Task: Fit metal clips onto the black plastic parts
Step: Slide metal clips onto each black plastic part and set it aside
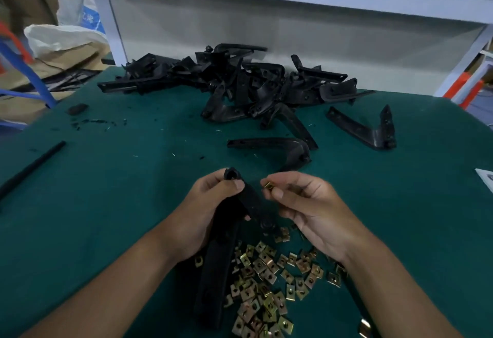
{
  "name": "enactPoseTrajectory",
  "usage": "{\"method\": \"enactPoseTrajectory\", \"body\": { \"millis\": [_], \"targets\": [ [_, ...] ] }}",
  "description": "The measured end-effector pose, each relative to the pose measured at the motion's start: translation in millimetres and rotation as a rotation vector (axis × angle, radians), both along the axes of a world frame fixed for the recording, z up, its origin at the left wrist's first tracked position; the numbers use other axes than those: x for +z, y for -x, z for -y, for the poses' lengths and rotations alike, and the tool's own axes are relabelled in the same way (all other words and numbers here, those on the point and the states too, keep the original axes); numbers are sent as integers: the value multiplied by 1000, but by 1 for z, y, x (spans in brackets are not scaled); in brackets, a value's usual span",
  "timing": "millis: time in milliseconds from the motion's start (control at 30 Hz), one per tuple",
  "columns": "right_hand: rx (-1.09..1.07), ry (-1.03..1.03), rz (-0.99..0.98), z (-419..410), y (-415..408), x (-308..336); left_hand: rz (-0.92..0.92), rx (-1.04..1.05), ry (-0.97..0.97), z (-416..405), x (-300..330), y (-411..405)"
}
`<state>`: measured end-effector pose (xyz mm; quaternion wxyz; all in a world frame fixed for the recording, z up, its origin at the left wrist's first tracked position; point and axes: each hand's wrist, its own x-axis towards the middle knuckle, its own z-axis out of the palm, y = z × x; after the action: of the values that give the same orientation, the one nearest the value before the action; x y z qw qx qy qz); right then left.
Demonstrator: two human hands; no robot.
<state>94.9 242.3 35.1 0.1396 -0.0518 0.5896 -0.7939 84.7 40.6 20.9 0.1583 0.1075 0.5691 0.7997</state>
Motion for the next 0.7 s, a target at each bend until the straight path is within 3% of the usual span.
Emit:
{"method": "enactPoseTrajectory", "body": {
  "millis": [700],
  "targets": [
    [6,39,12,0,0,-2,25,-75,-30,2,-7,2]
  ]
}}
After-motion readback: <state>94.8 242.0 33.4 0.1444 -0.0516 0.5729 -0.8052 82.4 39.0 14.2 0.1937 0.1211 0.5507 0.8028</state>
